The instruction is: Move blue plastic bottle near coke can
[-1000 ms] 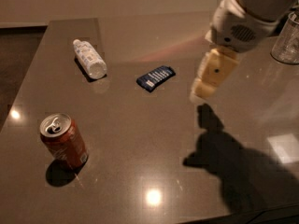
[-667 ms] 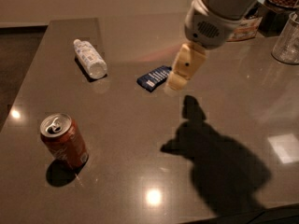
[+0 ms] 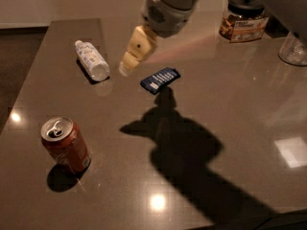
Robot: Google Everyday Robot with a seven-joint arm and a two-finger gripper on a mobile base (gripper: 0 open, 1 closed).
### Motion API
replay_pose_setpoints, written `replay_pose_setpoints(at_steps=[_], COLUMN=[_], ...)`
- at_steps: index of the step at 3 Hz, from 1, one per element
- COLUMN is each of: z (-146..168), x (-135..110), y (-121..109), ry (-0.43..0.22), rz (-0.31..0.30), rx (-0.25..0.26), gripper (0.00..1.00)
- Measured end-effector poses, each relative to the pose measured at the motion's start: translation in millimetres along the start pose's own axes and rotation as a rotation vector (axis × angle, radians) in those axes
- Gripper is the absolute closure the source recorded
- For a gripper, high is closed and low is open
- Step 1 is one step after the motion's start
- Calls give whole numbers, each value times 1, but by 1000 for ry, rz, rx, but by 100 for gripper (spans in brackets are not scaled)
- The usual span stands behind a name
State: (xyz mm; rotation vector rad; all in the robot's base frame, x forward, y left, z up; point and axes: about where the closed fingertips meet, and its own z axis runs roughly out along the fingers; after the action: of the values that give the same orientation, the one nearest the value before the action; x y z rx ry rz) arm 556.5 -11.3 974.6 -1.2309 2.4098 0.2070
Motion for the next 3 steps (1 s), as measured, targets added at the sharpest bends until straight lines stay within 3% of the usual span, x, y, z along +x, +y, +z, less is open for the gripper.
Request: replay_pose_setpoints(at_steps=[2, 3], z=[41, 41], x=[-77, -77], y=[17, 17], ry=[-50, -50], rz=[64, 64], rx=[-26, -26], gripper=[0, 0])
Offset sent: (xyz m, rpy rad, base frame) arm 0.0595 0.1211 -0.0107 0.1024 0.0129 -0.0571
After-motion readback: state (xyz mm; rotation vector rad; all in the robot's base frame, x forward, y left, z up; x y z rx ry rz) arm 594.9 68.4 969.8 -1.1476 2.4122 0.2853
